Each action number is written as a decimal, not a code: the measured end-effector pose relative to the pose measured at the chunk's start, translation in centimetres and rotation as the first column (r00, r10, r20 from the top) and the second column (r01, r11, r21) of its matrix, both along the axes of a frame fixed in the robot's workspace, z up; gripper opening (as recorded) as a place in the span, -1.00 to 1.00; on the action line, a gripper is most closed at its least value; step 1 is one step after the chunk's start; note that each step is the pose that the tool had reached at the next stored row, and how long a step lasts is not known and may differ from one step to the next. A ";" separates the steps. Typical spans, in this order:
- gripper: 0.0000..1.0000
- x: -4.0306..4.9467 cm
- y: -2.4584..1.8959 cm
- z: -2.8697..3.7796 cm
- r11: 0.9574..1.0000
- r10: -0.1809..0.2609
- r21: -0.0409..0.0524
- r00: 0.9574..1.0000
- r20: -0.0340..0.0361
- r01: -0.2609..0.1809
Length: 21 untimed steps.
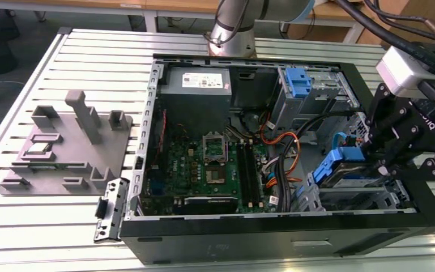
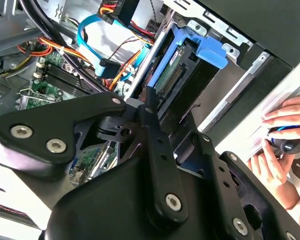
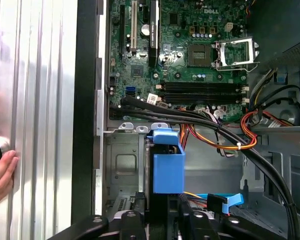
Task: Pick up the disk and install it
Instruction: 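Insert the disk into the insertion slot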
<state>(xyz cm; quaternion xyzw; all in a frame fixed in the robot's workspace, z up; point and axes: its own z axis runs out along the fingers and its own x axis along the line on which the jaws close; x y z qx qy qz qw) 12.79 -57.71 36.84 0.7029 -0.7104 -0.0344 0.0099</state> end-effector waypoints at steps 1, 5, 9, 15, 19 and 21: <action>-0.29 0.00 0.00 0.00 1.000 0.000 0.000 1.000 0.000 0.000; -0.16 0.00 0.00 0.00 1.000 0.000 0.000 1.000 0.000 0.000; -0.16 -0.10 0.00 -0.15 1.000 0.000 0.005 1.000 0.004 0.000; -0.16 -0.79 0.00 -0.59 1.000 0.004 0.014 1.000 0.020 -0.004; -0.16 -1.02 0.04 -0.82 1.000 0.010 0.025 1.000 0.030 -0.011; -0.16 -1.05 0.07 -0.83 1.000 0.012 0.026 0.999 0.031 -0.013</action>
